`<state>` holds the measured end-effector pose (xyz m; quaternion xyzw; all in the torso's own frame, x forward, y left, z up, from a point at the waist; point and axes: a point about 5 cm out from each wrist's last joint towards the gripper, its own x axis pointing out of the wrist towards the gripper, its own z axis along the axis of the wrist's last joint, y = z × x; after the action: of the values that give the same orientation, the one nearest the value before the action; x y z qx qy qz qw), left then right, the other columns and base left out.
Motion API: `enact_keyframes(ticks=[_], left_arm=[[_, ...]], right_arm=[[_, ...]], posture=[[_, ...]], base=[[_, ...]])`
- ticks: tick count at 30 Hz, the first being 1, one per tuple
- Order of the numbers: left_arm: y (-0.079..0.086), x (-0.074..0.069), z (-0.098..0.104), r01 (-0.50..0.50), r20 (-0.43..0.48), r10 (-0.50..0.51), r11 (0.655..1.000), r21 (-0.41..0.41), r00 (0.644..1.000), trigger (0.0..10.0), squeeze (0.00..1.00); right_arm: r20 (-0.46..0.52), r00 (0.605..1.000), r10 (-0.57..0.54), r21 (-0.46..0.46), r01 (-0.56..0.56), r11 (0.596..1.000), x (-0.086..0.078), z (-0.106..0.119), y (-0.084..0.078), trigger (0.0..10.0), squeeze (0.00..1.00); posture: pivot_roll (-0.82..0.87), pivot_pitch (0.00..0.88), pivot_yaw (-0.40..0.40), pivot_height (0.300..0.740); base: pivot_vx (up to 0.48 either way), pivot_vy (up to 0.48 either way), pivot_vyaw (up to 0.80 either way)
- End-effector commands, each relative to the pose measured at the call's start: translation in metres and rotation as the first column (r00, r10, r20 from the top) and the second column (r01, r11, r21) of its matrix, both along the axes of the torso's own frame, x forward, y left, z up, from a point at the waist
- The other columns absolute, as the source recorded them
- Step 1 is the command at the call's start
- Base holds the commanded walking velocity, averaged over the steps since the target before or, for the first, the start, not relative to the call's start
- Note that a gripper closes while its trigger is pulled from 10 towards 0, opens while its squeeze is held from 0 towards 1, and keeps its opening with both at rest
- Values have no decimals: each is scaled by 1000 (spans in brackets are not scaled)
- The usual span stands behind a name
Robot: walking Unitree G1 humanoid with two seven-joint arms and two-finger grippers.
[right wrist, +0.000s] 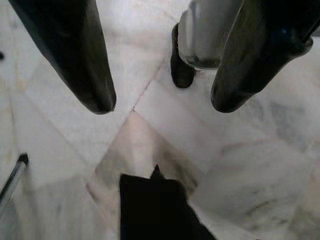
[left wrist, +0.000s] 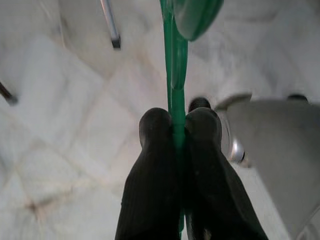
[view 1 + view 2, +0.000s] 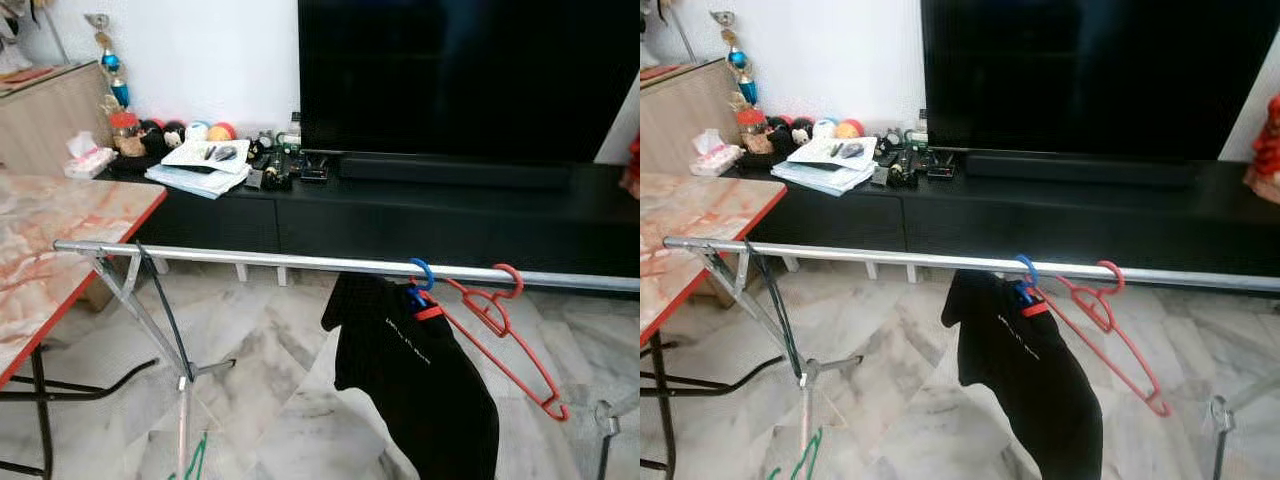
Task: Hang hanger
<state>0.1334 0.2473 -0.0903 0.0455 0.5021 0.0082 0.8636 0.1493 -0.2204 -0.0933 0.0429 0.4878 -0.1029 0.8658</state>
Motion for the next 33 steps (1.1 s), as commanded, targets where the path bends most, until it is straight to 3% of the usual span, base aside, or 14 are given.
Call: enact_keyframes(ticks=[1, 13, 33], left_arm=[[-3, -3, -2, 2, -16, -2, 1000, -5, 1000, 10000, 0], [-6, -1, -2, -22, -10, 22, 1000, -7, 1000, 10000, 0], [-11, 3, -2, -26, 2, 26, 1000, -13, 1000, 10000, 0]], right_arm=[[-27, 1000, 8, -13, -8, 1000, -7, -2, -4, 10000, 0], [-18, 1000, 6, -7, -7, 1000, -5, -1, -6, 10000, 0], [-16, 1000, -3, 2, 3, 1000, -3, 1, -10, 10000, 0]], posture=[[148, 0, -16, 740], [156, 0, -33, 740], [155, 0, -29, 740]], base=[[0, -469, 0], [0, -449, 164], [0, 0, 0]])
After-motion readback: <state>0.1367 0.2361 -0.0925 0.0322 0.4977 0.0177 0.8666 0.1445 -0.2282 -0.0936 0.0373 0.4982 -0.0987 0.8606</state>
